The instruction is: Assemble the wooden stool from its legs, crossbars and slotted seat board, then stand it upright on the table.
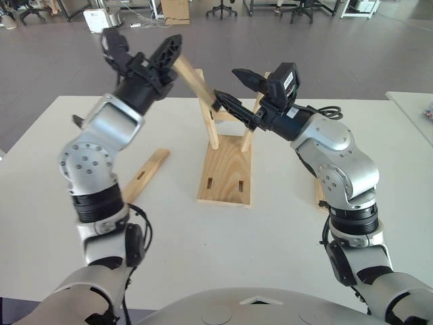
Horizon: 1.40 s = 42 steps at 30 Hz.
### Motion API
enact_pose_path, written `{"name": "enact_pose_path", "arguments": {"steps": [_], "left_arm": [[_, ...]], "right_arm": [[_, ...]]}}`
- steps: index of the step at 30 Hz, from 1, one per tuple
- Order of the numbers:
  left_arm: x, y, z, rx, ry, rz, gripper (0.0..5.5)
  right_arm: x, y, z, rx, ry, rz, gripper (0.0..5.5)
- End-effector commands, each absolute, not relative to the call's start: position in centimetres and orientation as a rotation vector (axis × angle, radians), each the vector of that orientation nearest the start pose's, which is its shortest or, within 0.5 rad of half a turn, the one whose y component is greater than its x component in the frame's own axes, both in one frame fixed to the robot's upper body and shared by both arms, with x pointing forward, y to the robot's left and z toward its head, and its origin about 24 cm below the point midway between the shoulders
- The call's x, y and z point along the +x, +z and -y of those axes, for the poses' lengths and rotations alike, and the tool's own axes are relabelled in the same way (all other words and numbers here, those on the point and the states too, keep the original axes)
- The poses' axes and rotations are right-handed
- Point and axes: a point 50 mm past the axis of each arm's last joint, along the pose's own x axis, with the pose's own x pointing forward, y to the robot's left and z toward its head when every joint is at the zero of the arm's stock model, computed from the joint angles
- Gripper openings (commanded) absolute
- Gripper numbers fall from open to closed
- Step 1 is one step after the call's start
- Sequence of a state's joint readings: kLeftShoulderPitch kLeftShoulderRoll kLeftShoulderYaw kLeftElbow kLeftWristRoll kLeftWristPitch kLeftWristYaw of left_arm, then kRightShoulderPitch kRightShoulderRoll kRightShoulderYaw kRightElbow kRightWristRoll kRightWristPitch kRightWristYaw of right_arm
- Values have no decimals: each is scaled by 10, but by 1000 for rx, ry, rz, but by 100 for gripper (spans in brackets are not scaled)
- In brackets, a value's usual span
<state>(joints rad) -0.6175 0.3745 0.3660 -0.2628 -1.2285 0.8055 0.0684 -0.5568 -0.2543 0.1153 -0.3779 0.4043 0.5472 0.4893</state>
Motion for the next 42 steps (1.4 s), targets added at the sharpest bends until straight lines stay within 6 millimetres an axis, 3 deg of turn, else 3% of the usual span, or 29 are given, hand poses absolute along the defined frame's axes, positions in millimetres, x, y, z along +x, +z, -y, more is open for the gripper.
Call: {"name": "enact_pose_path", "arguments": {"steps": [1, 4, 7, 11, 17, 22, 42], "left_arm": [[280, 265, -249, -436, -472, 205, 41], [273, 256, -292, -211, -413, 146, 41], [271, 227, -305, -61, -399, 142, 41], [264, 186, -305, -88, -481, 181, 41], [266, 156, -305, 19, -564, 130, 41], [276, 134, -292, 12, -571, 94, 41], [258, 107, -296, -13, -431, 29, 41]], "right_arm": [[279, 215, 91, -71, 862, 296, 395], [279, 213, 95, -84, 831, 293, 437], [280, 213, 95, -92, 818, 293, 437], [281, 212, 96, -86, 811, 282, 437], [282, 212, 98, -67, 800, 263, 437], [284, 211, 98, -58, 784, 260, 437], [285, 210, 100, -82, 774, 260, 437]]}}
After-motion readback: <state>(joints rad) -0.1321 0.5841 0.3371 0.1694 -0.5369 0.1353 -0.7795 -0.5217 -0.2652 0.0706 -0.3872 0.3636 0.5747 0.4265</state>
